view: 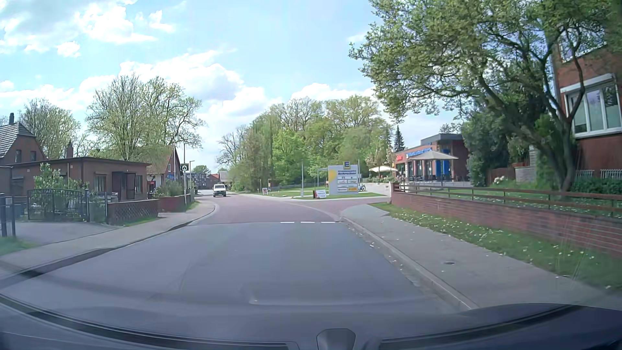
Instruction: Follow the waypoints while adhering to traffic rules and regulations
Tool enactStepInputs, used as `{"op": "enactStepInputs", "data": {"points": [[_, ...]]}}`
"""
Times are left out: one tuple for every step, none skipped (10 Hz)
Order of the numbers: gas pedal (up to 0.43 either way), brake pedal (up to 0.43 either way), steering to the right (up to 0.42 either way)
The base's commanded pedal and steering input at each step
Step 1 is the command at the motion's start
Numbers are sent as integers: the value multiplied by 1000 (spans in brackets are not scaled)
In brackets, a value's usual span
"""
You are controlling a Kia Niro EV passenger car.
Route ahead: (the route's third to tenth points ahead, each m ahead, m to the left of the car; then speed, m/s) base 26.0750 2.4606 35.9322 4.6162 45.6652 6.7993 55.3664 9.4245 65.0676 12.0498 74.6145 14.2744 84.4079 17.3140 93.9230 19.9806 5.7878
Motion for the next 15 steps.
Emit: {"op": "enactStepInputs", "data": {"points": [[0,67,-9],[0,79,-8],[0,98,-9],[0,110,-9],[0,110,-9],[0,116,-11],[0,122,-13],[0,122,-14],[0,110,-14],[0,91,-14],[0,18,-14],[0,0,-13],[0,0,-13],[0,0,-14],[0,0,-14]]}}
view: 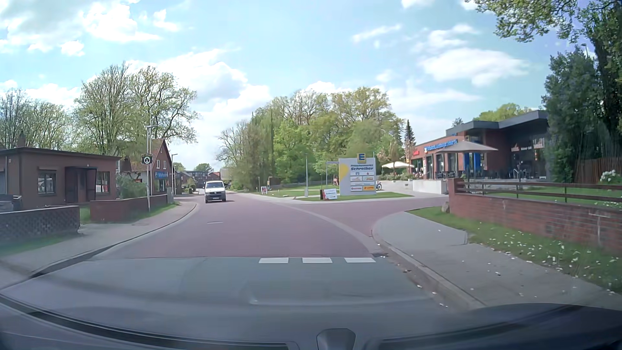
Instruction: Follow the waypoints while adhering to traffic rules and regulations
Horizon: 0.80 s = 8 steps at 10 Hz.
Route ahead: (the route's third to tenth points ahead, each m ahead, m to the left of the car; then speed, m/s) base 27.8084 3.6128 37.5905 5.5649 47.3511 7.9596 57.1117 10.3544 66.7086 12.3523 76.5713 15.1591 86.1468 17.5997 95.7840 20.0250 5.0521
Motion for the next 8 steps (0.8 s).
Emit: {"op": "enactStepInputs", "data": {"points": [[0,0,-13],[0,0,-14],[0,0,-14],[0,0,-14],[0,0,-14],[0,0,-14],[0,0,-14],[0,0,-14]]}}
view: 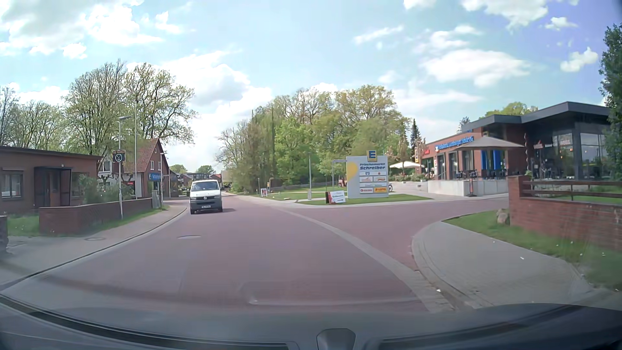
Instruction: Follow the waypoints while adhering to traffic rules and regulations
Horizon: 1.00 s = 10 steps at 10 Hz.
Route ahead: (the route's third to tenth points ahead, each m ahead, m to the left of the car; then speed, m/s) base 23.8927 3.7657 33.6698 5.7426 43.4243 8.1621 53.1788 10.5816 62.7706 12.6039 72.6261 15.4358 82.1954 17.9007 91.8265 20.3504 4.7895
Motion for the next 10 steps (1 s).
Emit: {"op": "enactStepInputs", "data": {"points": [[0,0,-13],[0,0,-12],[0,0,-12],[0,0,-13],[0,0,-13],[0,0,-13],[0,0,-15],[0,0,-17],[0,0,-19],[0,0,-24]]}}
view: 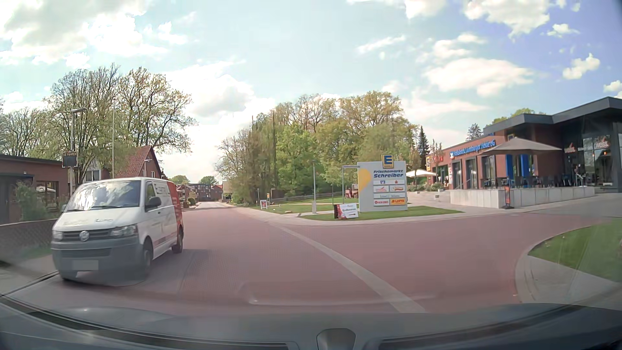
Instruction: Follow the waypoints while adhering to traffic rules and regulations
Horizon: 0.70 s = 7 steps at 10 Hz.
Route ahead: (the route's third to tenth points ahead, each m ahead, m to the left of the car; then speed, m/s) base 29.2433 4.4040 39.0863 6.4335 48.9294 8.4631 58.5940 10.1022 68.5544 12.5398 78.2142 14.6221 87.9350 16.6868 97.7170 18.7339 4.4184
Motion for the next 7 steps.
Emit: {"op": "enactStepInputs", "data": {"points": [[0,0,-33],[0,0,-41],[0,0,-48],[0,0,-57],[0,0,-64],[0,0,-69],[0,0,-73]]}}
